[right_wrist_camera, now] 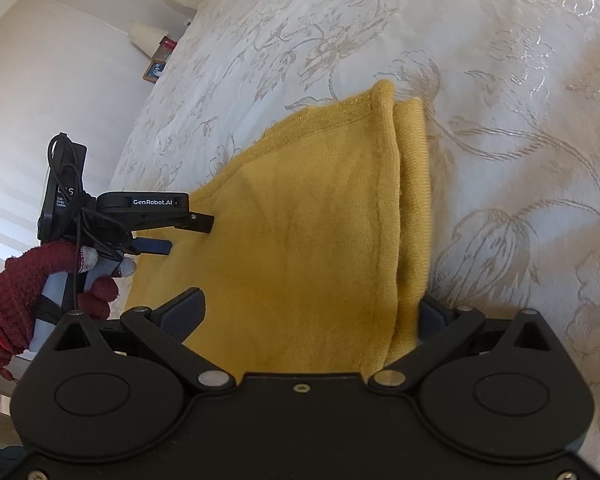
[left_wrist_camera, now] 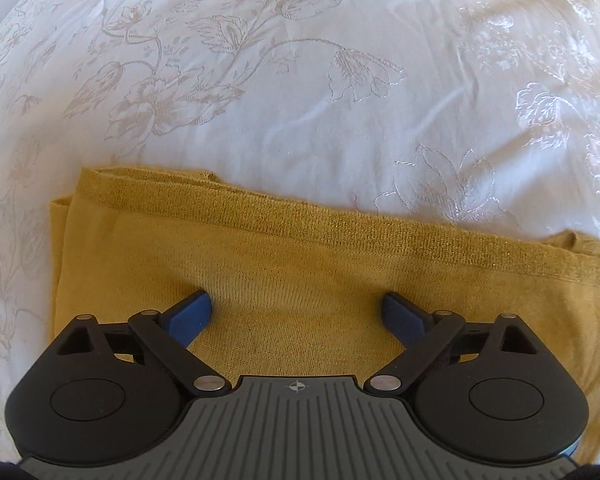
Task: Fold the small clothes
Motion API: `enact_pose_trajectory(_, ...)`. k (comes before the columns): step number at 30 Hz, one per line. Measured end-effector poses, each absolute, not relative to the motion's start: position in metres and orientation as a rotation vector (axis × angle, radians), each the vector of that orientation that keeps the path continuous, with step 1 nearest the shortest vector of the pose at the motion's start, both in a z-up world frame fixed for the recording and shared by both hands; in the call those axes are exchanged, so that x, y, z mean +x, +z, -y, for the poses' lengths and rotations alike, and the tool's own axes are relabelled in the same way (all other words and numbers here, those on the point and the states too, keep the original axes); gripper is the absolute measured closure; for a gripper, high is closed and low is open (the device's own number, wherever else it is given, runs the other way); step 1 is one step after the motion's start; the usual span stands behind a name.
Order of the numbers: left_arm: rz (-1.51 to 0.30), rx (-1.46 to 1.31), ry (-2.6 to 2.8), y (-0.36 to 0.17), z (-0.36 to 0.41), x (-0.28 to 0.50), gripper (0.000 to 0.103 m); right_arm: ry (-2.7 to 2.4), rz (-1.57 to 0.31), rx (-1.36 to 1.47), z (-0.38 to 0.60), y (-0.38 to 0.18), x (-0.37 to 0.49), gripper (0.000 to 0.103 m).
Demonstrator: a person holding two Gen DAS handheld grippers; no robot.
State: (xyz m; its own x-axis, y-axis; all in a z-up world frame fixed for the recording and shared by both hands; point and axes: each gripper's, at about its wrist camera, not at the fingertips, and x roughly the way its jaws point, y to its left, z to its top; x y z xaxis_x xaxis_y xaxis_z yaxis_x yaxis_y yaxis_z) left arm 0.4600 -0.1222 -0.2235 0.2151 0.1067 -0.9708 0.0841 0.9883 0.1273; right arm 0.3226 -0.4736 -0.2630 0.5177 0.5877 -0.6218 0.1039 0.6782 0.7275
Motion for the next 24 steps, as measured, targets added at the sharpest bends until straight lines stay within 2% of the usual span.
enact_pose_trajectory(9, -1.316, 0.044, -0.025, -0.180, 0.099, 0.384, 0.013, 0.341, -1.033, 0.778, 0.472, -0.259, 0.322, 0.000)
enact_pose_trajectory(19, -1.406, 0.128, -0.112, -0.201, 0.084, 0.309, 0.013, 0.285, -1.078, 0.798, 0.465, -0.253, 0.316, 0.001)
enact_pose_trajectory(21, -1.386, 0.126, -0.117, -0.197, 0.079, 0.308, 0.014, 0.254, -1.101, 0.754, 0.459, -0.249, 0.318, 0.013)
enact_pose_trajectory(22, -1.372, 0.109, -0.111, -0.192, 0.075, 0.309, 0.015, 0.243, -1.114, 0.731, 0.457, -0.247, 0.319, 0.033)
enact_pose_trajectory(23, -1.358, 0.095, -0.104, -0.187, 0.070, 0.309, 0.017, 0.225, -1.133, 0.715, 0.455, -0.246, 0.321, 0.049)
enact_pose_trajectory(24, -1.340, 0.085, -0.098, -0.180, 0.062, 0.309, 0.019, 0.202, -1.146, 0.704, 0.453, -0.245, 0.322, 0.055)
